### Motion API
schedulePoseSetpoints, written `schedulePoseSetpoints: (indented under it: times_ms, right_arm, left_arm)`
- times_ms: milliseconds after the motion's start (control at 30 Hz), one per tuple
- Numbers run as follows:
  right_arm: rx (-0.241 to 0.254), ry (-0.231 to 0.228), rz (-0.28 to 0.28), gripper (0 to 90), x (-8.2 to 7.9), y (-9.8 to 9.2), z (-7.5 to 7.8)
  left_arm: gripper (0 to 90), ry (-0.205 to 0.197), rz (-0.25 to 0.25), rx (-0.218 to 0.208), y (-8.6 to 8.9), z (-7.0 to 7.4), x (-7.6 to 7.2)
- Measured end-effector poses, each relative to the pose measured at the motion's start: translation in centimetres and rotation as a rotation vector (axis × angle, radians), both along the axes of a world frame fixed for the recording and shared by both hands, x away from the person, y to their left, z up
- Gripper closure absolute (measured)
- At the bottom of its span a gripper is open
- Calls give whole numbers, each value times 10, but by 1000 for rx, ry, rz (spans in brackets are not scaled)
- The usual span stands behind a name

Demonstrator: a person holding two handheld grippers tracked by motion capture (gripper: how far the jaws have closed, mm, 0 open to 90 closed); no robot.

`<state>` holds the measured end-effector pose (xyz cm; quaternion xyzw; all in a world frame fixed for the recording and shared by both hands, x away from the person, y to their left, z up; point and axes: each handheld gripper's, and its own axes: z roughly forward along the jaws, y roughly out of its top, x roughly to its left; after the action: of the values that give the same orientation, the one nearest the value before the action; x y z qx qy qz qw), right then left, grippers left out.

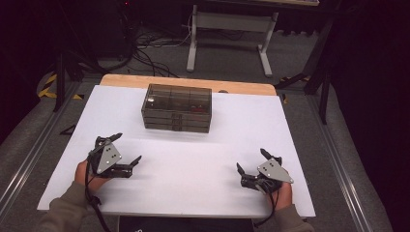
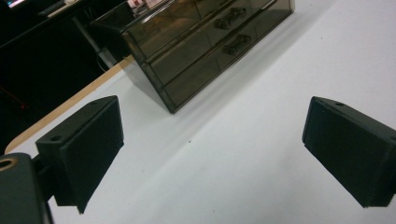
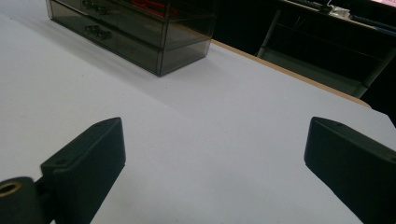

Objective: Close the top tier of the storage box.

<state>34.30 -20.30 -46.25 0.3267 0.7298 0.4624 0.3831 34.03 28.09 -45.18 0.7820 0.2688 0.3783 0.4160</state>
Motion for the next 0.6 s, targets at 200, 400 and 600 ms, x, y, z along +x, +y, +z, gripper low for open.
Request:
schedulePoseSetpoints:
  times_ms: [200,400,600]
  right_arm:
    - [-2,2,11,60,2,3,0]
    - [-4,2,19,60,2,4,0]
    - [-1,2,18,60,2,3,0]
  left_arm:
    - [60,15,23,10,8,-5,-6]
    - [57,34,41,13,13,-11,-9]
    - [56,59,46,0,15,-15,-15]
